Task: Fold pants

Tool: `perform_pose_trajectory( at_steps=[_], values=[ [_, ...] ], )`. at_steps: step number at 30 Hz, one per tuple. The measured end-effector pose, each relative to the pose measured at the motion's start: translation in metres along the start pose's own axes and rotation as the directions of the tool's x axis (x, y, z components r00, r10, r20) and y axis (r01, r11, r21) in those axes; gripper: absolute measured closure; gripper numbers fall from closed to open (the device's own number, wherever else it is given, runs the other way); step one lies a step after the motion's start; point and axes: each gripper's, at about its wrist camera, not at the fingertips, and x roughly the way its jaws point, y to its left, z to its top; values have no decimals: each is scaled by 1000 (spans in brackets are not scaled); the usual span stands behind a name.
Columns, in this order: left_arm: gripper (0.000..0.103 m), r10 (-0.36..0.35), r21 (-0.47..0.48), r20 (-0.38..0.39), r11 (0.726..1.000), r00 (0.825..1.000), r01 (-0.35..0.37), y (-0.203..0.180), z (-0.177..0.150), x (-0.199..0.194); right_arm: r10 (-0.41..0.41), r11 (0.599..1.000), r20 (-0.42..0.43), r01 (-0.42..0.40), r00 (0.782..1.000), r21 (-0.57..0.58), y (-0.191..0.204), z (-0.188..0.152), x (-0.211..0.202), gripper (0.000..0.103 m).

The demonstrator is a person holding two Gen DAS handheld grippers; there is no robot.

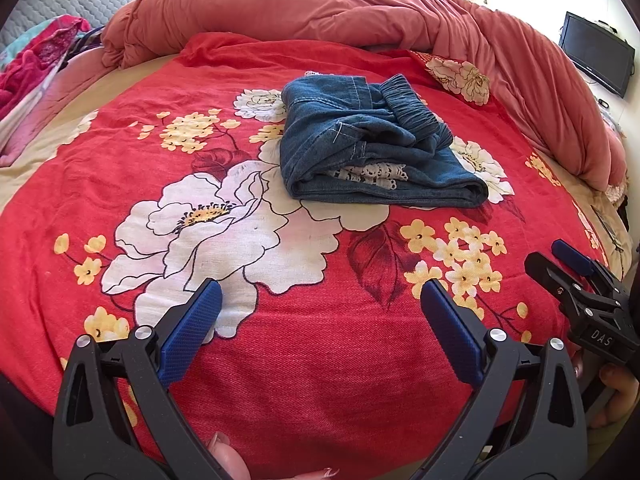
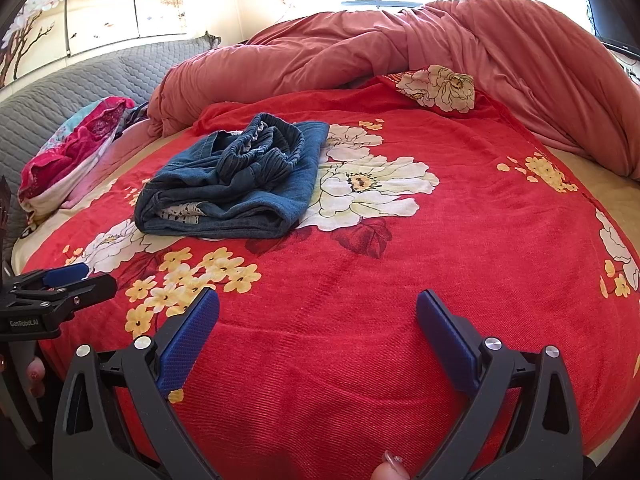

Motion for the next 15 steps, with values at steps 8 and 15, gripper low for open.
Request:
perform_pose_trajectory(
  at_steps=[8,15],
  values=[
    [10,0,0,0,1000,1000,0,-1,0,0,0,1000,0,0,1000,0,0,0,0,5],
    [10,-6,-11,-4,1000,1000,6,3,-1,0,0,1000,-2,0,1000,0,0,0,0,5]
  ],
)
